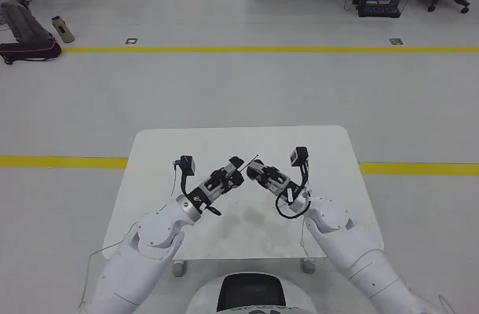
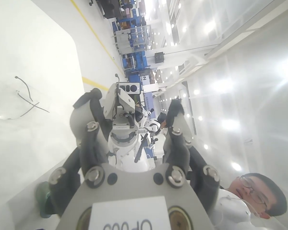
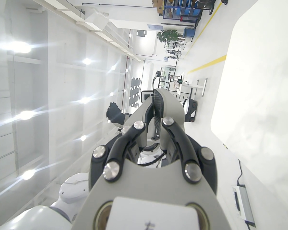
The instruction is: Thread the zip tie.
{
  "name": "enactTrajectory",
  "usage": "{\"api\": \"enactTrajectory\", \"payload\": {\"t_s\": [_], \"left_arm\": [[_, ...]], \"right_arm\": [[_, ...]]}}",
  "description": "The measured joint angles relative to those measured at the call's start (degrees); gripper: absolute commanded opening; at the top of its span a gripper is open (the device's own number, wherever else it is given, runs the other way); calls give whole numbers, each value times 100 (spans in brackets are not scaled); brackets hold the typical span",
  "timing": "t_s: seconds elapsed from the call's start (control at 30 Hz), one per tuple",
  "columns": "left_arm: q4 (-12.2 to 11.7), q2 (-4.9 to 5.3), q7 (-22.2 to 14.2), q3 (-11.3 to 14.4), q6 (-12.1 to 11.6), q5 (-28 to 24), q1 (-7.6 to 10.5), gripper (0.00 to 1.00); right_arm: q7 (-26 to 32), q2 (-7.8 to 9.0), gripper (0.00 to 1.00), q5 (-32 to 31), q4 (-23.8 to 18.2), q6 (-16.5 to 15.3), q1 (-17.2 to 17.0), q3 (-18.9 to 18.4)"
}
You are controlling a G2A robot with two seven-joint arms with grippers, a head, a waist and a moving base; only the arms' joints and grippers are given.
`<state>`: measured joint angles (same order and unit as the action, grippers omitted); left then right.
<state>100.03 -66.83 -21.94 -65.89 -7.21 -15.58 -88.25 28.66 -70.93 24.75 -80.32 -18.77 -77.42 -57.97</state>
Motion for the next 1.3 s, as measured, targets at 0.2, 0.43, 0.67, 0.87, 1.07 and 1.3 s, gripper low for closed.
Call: {"api": "enactTrajectory", "payload": {"t_s": [0.2,0.43,0.67,0.87,1.07,1.3], "left_arm": [[-3,10,-48,29,53,41,14,25],[-12,20,-92,67,103,60,35,22],[-11,24,-20,85,123,58,34,12],[-2,32,-12,102,124,67,25,0],[2,42,-30,115,135,63,2,0],[18,56,-74,103,157,10,-20,0]], "right_arm": [[-32,-10,0,-21,-9,-68,-43,-55],[-31,-29,0,-51,-146,-71,-117,-137],[24,-56,0,-117,-192,-71,-155,-174],[69,-77,0,-152,-196,-71,-187,-216],[88,-100,0,-174,-191,-71,-209,-239],[132,-119,100,-221,-194,-71,-237,-271]]}}
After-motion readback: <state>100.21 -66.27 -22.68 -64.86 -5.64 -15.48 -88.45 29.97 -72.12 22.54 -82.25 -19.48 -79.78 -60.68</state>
